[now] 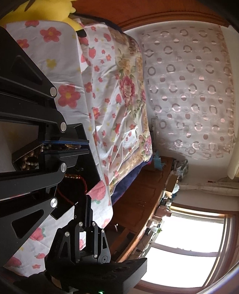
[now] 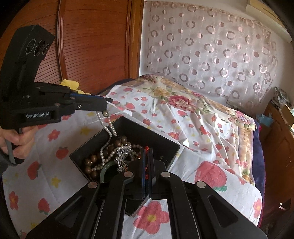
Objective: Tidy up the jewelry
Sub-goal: 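Lower pearl necklace into box with left gripper while right gripper releases red bracelet there, then grasp the green pendant chain with the left gripper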
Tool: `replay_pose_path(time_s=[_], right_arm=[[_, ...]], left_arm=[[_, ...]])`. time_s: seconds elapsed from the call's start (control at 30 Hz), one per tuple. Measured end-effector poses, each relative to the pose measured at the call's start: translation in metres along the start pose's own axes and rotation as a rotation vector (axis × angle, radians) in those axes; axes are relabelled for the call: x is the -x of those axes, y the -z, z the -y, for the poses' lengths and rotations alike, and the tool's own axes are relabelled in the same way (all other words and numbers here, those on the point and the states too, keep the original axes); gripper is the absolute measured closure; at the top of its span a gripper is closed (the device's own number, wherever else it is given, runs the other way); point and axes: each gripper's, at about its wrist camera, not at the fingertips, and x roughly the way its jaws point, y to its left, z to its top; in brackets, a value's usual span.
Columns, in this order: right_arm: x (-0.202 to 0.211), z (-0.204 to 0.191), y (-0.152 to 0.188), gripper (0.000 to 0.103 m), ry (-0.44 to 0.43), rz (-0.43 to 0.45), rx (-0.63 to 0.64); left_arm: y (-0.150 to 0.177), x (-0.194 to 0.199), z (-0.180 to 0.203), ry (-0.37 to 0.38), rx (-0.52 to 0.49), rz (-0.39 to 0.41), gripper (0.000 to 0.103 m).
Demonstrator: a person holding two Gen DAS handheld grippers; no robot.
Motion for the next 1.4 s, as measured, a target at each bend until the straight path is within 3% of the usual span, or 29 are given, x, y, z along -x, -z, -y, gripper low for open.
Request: replay_pose_path(time_s=[0.13,0.17,0.2,0.27,0.5,0.57,0.6,0.63,1.0,1.4], right_arm=[[-0.004,0.001,0.002,0.095,0.006,-0.005,-0.02],[-0.004,0.002,0.002,0.084,0.009,-0.003,-0.026],[-0.002,0.003,0.003,0.062,0.012,0.003,-0.035],[0.002,0.006,0.002,0.044,0.01,0.018,-0.054],[0.024,0.013,0.009,0.044,0.04,0.055,-0.083],[0.031,0.014,0.015,0.044,0.049,0.057,-0.094],[0.034,0.015,0.018,0.044,0.054,0.057,-0.098],[0.04,0.015,0.023,0.044,0.06,0.057,-0.106],[0.086,-0.011,0.082,0.044,0.06,0.043,-0.163],[0.099,-0.052,0.144,0.044,0.049,-0.013,-0.208]], left_arm=[[0.003,-0.005,-0.002,-0.003,0.006,-0.012,0.099],[0.004,-0.006,-0.002,-0.004,0.008,-0.015,0.099],[0.004,-0.006,-0.002,-0.005,0.01,-0.016,0.099],[0.006,-0.006,0.0,-0.002,0.012,-0.019,0.099],[0.008,-0.004,0.005,-0.005,0.0,-0.019,0.097],[0.011,0.0,0.008,-0.009,-0.002,-0.018,0.074],[0.013,0.003,0.01,-0.011,-0.001,-0.013,0.052],[0.013,0.003,0.012,-0.008,-0.002,-0.005,0.047],[0.068,0.054,0.039,-0.015,0.02,-0.022,0.03],[0.137,0.081,0.065,-0.007,0.037,-0.113,0.029]])
